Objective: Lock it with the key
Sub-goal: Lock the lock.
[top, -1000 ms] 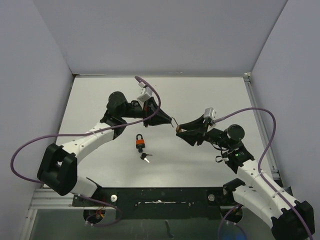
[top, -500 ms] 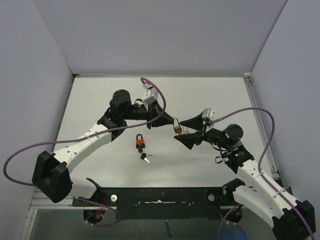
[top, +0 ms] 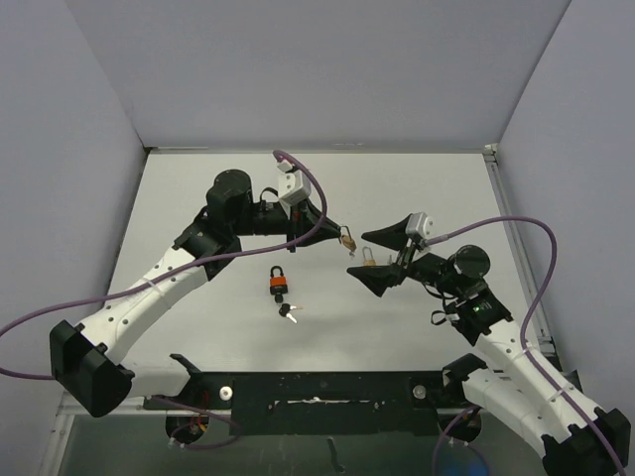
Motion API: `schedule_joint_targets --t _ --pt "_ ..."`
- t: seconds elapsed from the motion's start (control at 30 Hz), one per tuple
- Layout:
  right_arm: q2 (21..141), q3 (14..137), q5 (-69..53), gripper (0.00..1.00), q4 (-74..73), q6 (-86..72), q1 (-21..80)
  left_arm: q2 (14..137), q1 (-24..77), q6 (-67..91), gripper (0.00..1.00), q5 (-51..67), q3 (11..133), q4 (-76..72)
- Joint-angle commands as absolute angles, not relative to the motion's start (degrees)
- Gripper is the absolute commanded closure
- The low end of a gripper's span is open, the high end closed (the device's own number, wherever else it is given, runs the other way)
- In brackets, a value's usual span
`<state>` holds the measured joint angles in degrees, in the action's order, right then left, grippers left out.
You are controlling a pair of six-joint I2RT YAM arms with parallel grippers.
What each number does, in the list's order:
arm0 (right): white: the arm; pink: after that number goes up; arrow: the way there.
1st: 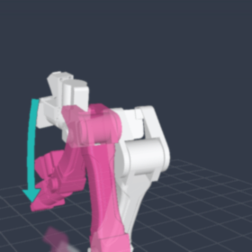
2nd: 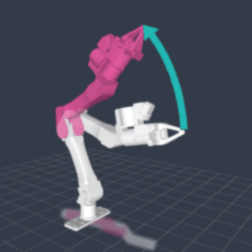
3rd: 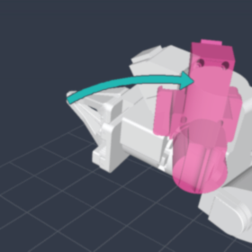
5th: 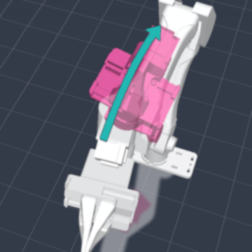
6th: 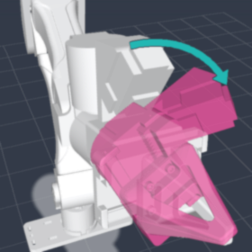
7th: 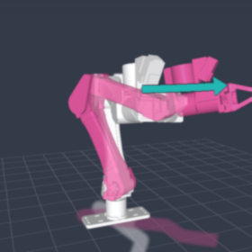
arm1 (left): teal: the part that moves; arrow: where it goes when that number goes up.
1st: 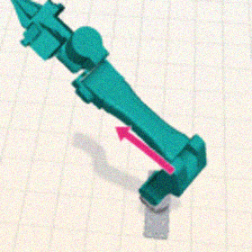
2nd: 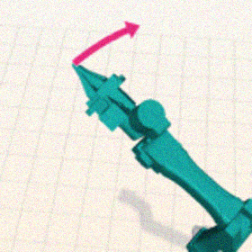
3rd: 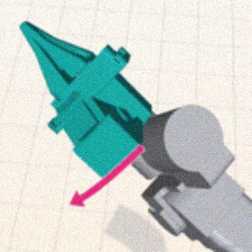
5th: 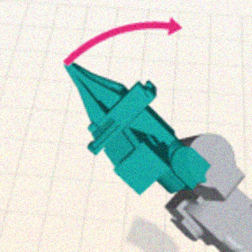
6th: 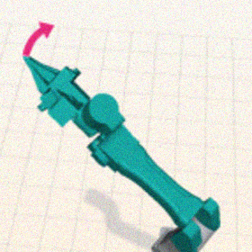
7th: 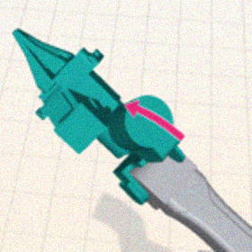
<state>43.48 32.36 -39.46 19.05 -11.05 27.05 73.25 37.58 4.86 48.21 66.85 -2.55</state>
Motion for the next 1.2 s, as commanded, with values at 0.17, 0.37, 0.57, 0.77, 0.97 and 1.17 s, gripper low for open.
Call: schedule_joint_targets --t 0.17,0.37,0.57,0.77,0.97,1.17 --pt "44.4 34.9 -38.8 0.32 23.0 -9.1 27.3 69.1 40.8 -1.1 1.00 41.6 73.9 5.8" --pt "48.5 35.4 -38.5 0.40 28.8 -10.1 27.3 69.2 42.7 -1.7 1.00 38.5 74.9 8.3" --pt "51.3 36.9 -38.6 0.48 30.8 -11.0 27.4 69.3 43.3 -1.8 1.00 37.2 75.0 8.4" --pt "51.7 37.1 -38.6 0.58 30.5 -11.1 27.8 69.8 43.4 -2.2 1.00 35.4 74.9 8.6" --pt "52.1 37.2 -38.7 0.65 28.9 -10.9 28.3 70.1 43.4 -1.9 1.00 35.5 74.8 7.7" --pt "52.9 37.4 -38.4 0.63 28.3 -10.2 29.3 70.5 43.4 -1.6 1.00 35.5 74.9 7.2"
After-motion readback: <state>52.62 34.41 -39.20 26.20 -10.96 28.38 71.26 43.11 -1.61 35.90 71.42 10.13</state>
